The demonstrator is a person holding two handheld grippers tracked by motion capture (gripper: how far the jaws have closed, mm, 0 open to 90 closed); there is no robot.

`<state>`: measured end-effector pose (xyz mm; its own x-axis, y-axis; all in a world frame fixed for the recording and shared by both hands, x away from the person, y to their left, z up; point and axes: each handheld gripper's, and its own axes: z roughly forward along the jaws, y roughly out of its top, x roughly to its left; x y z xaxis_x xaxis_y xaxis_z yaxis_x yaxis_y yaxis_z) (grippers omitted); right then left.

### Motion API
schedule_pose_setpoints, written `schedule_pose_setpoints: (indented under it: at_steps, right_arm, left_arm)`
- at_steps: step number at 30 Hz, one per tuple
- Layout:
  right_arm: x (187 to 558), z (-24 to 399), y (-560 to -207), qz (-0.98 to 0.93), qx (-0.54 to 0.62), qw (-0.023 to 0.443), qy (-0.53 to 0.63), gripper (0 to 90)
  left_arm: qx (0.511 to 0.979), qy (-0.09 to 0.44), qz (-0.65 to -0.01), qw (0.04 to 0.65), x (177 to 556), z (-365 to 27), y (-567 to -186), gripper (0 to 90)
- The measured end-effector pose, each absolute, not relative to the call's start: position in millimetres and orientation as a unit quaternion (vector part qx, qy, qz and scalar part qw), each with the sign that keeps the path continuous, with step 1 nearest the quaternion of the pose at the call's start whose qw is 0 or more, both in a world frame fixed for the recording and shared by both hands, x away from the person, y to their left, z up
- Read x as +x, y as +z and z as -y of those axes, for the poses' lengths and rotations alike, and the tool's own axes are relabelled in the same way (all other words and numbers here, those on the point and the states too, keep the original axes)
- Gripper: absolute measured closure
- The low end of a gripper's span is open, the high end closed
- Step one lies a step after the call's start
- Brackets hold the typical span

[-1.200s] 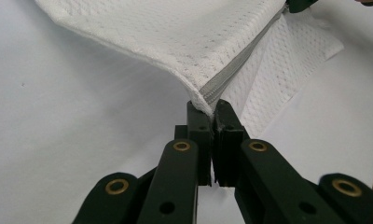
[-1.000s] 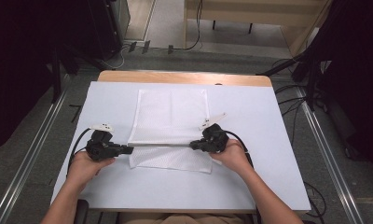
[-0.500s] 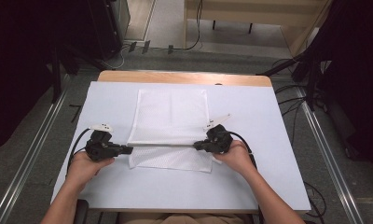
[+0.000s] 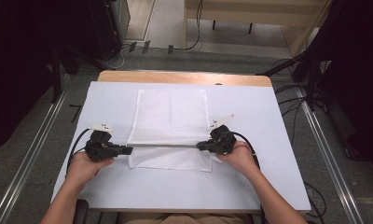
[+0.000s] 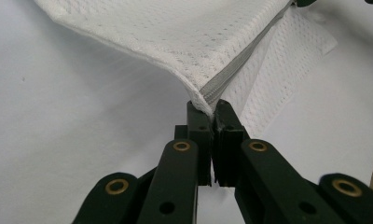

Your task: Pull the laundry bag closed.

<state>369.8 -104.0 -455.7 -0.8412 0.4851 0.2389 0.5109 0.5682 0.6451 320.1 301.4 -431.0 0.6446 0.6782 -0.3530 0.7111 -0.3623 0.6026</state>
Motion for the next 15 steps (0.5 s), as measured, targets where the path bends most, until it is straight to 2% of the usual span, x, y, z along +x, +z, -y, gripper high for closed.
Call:
schedule_pose_setpoints:
  at_steps: [15]
  right_arm:
    - [369, 116, -456, 0.886, -0.288, 0.016, -0.364, 88.4]
  left_arm:
    - [0.825, -0.026, -0.422, 0.375, 320, -303, -432, 88.4]
